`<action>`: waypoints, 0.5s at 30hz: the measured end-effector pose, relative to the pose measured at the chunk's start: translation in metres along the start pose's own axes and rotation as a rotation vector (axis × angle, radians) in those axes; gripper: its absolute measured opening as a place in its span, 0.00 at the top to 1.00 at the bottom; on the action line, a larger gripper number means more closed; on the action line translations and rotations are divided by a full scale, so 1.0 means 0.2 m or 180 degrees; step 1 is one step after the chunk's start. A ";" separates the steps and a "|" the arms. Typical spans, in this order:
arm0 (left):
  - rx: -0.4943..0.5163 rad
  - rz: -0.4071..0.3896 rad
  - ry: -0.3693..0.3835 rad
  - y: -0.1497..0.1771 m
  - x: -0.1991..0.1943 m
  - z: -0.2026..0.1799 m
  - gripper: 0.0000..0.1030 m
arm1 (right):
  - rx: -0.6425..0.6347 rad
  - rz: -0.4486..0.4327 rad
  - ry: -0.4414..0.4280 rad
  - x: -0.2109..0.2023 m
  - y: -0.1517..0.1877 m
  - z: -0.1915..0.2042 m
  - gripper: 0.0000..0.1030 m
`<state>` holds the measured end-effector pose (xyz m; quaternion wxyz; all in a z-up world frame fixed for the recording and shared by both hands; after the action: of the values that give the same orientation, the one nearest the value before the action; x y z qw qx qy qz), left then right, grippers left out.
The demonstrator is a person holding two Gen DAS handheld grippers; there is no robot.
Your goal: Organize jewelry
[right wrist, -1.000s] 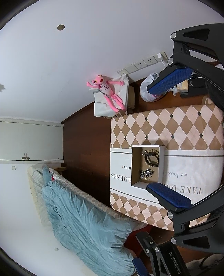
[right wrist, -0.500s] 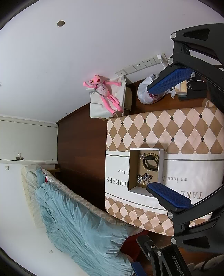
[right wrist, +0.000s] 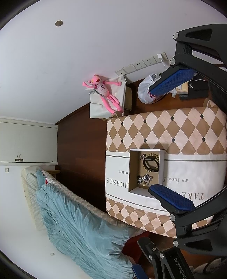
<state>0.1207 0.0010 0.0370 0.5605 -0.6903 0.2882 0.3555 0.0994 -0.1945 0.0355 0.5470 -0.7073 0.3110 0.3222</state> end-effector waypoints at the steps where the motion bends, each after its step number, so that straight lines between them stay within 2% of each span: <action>1: -0.0004 0.0006 0.0001 0.00 0.00 0.00 0.03 | 0.0001 0.0004 -0.0003 0.00 0.00 0.00 0.00; 15: 0.0028 0.0015 0.0030 0.02 0.00 0.00 0.03 | 0.0013 0.0018 -0.0007 0.00 0.02 0.00 0.00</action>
<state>0.1175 0.0008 0.0356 0.5613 -0.6888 0.2940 0.3523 0.0973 -0.1952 0.0333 0.5479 -0.7049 0.3131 0.3238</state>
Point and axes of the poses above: each gripper's, at about its wrist camera, not at the fingertips, and x roughly the way its jaws point, z to its left, y to its underside, the point moved 1 cm from there along x, roughly the way its jaws point, and after that the axes turned 13 degrees about -x, right-handed, at the moved point
